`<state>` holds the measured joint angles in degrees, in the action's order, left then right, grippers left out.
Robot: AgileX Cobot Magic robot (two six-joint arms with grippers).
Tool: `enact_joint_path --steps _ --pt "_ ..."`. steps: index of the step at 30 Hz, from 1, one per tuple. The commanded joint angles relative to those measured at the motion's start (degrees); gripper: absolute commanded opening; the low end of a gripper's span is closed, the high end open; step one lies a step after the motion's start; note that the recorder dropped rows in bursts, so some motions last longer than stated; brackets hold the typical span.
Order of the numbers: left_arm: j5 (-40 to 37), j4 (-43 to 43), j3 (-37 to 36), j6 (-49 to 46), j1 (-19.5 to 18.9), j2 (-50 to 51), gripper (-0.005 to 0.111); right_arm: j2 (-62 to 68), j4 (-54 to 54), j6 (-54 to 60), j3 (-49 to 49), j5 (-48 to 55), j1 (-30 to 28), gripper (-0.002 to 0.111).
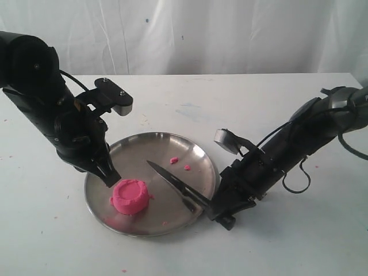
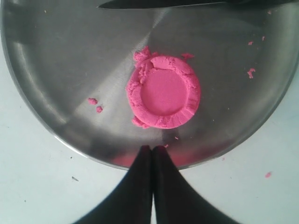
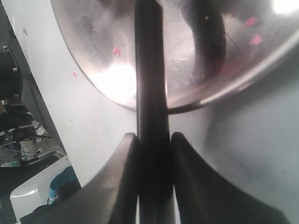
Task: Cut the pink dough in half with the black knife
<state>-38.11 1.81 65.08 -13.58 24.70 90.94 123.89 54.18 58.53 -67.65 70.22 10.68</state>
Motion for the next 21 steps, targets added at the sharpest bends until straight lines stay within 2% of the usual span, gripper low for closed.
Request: enact_joint_path --steps 1,10,18,21 --pt "-0.6 0.9 0.2 0.5 -0.1 -0.2 0.001 -2.5 -2.7 0.2 0.3 -2.3 0.2 0.0" --pt "2.5 0.9 0.2 0.1 -0.1 -0.2 0.001 -13.3 -8.7 -6.7 1.4 -5.6 0.2 0.0" --pt "2.4 0.9 0.2 0.1 -0.1 -0.2 0.001 -27.4 -9.1 -8.5 9.1 -8.3 0.3 0.0" --pt "2.4 0.9 0.2 0.1 -0.1 -0.2 0.001 -34.1 -11.1 -13.3 11.9 -13.7 2.0 0.0"
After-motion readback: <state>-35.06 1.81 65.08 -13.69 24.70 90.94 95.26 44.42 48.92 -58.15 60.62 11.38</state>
